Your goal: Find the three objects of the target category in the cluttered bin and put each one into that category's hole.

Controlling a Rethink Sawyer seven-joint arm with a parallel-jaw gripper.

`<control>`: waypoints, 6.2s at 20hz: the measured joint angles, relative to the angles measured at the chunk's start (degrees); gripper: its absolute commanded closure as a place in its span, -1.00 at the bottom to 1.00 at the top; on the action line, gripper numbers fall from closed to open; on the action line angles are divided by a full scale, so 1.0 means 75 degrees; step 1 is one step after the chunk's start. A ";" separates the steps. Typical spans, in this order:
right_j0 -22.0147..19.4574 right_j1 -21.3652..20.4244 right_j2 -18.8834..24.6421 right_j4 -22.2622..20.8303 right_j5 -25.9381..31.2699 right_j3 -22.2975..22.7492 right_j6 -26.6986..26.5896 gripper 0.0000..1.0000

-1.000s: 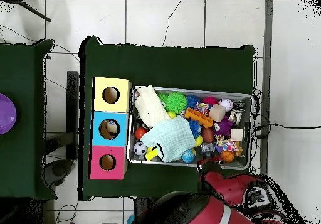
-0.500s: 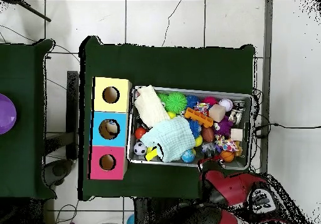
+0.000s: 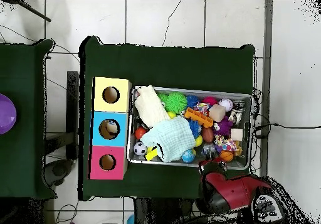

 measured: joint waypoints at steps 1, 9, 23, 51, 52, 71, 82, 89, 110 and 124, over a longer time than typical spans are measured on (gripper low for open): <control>-0.0001 -0.0007 0.0001 0.0000 0.0000 0.0000 0.0000 1.00; -0.0006 -0.0021 0.0044 0.0000 0.0000 0.0000 0.0000 1.00; -0.0157 -0.0229 0.0263 -0.0002 0.0072 0.0008 0.0000 1.00; -0.0125 -0.0339 0.0300 -0.0002 0.0092 0.0010 0.0000 -1.00; -0.0124 -0.0339 0.0301 -0.0002 0.0094 0.0010 0.0000 -1.00; 0.0011 -0.0339 0.0325 -0.0002 0.0094 0.0010 0.0000 -1.00; 0.0050 -0.0246 0.0325 -0.0002 0.0094 0.0009 0.0000 -1.00; 0.0049 -0.0089 0.0341 -0.0002 0.0094 0.0009 0.0000 -1.00; -0.0007 -0.0078 0.0652 -0.0002 0.0094 0.0007 0.0000 -1.00; -0.0420 -0.0070 0.0739 -0.0224 0.0094 0.0006 0.0000 -1.00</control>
